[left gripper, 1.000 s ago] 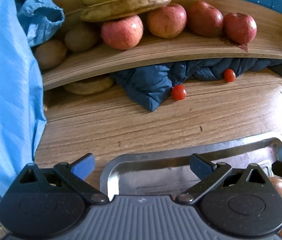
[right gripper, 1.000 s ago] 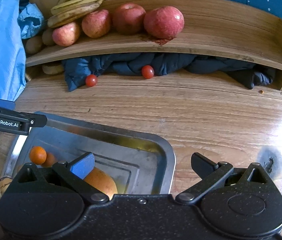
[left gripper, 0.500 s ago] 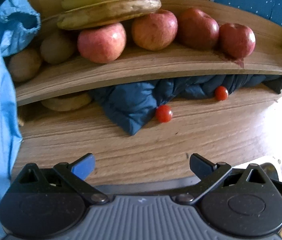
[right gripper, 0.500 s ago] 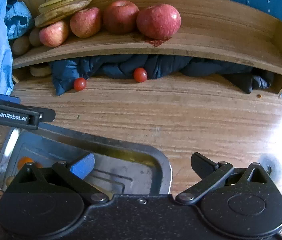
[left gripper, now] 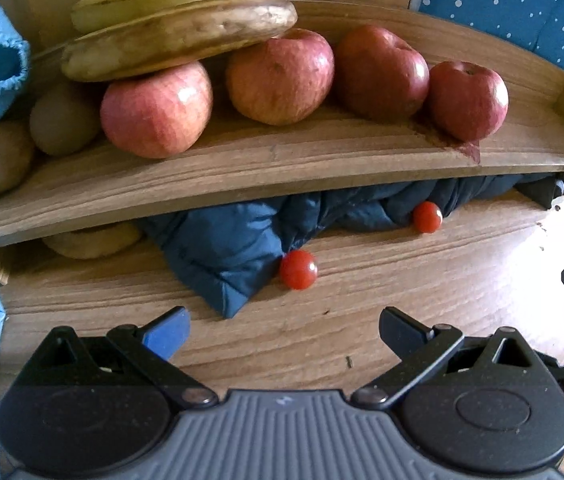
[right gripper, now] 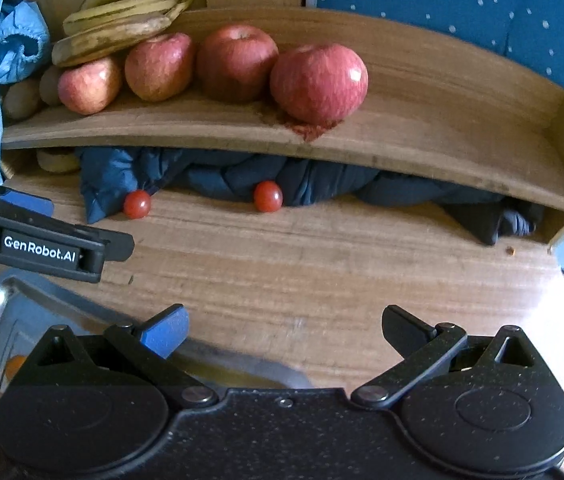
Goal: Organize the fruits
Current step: 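Withdraw both tools from the tray toward the two cherry tomatoes, then grasp a cherry tomato with the left tool while the right tool grasps the other tomato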
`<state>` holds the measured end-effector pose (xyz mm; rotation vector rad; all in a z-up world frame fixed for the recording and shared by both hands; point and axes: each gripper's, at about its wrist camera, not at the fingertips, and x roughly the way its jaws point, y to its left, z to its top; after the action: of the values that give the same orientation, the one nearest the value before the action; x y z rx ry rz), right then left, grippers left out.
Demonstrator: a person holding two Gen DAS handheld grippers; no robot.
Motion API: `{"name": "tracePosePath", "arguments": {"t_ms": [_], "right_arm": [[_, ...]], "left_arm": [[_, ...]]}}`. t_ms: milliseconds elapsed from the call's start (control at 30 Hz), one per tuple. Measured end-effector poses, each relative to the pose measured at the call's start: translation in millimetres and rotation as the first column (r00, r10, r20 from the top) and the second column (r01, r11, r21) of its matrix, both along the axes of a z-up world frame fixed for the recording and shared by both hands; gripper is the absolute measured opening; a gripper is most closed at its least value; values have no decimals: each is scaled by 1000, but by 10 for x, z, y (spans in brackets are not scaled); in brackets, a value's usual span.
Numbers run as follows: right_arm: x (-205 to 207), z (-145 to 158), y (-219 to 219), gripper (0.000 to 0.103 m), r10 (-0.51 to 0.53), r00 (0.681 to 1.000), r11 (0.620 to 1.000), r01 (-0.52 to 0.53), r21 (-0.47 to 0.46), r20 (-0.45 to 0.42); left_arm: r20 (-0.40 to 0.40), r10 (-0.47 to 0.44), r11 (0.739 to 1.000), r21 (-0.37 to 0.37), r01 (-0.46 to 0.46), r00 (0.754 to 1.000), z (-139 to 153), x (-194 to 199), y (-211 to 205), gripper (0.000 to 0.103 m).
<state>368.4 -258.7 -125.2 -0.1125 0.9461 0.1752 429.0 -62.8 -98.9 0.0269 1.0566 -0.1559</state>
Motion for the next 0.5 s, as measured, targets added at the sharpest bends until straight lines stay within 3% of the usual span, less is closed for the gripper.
{"name": "tracePosePath", "arguments": {"t_ms": [500], "right_arm": [[303, -54, -5, 101, 32, 999, 999, -30, -38, 44]], "left_arm": [[-10, -8, 998, -58, 7, 1000, -60, 167, 15, 102]]}}
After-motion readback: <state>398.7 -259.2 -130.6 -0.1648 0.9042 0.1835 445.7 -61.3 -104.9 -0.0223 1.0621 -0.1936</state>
